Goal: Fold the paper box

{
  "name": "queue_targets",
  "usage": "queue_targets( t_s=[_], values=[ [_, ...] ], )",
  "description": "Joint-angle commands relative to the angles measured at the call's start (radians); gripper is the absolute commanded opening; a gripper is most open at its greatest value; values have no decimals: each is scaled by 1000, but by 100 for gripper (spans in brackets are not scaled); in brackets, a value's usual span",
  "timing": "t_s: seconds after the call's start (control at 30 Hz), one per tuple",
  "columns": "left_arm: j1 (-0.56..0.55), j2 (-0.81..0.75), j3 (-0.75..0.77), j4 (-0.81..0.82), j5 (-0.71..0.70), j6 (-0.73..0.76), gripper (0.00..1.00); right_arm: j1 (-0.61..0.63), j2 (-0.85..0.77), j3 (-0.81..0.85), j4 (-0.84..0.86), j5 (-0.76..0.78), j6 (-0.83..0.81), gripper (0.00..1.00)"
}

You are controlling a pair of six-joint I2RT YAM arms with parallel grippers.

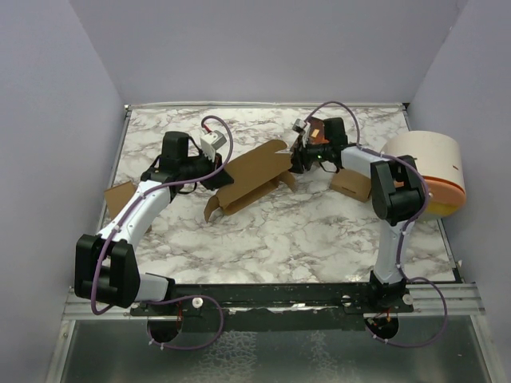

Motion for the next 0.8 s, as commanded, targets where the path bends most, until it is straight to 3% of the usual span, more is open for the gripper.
queue_targets(
  t_s=[0.0, 0.4, 0.63, 0.77],
  values=[
    [9, -4, -10, 8, 26, -10, 0, 0, -26, -10, -71, -124, -110, 36],
    [12, -5, -15, 11, 30, -14, 0, 0, -77, -134, 53, -177, -50, 43],
    [12, -2, -16, 13, 42, -16, 0, 3, -105, -272, 375, -185, 105, 44],
    [12, -2, -17, 16, 53, -20, 0, 5, -105, -359, 602, -147, 232, 49]
  ],
)
